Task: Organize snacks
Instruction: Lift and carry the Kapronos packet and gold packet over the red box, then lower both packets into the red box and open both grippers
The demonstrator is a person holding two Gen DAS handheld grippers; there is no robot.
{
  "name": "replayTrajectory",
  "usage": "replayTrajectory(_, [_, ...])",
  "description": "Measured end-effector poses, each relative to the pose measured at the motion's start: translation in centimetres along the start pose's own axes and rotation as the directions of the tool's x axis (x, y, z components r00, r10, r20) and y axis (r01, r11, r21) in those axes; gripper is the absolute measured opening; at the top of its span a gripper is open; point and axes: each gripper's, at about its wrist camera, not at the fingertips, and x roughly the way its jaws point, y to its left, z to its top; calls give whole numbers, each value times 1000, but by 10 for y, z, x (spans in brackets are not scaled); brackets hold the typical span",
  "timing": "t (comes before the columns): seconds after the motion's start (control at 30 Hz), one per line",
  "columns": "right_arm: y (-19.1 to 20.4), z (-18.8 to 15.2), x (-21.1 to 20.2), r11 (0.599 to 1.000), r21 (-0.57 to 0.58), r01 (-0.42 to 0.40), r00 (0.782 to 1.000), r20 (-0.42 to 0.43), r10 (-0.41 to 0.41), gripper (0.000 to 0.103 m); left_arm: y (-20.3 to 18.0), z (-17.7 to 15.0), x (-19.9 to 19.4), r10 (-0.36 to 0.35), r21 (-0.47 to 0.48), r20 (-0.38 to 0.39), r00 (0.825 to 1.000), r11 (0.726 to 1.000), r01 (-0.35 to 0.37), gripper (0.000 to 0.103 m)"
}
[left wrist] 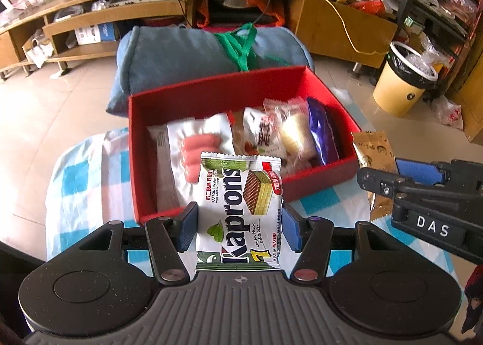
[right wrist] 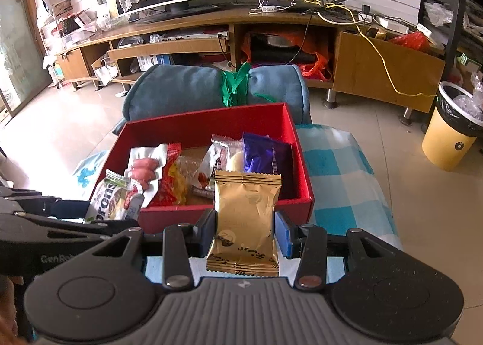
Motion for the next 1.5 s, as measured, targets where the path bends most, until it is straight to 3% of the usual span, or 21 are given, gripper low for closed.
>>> replayTrajectory(0.63, [-2,40,25,1000,15,-9,999,41,8,40,15,42,13,49,-61,52,997,997,-46,65])
replayTrajectory(1.5, [-6,58,72,1000,6,4,1000,-11,-4,40,18,56,49,100,-69,-1,995,993,-99,65])
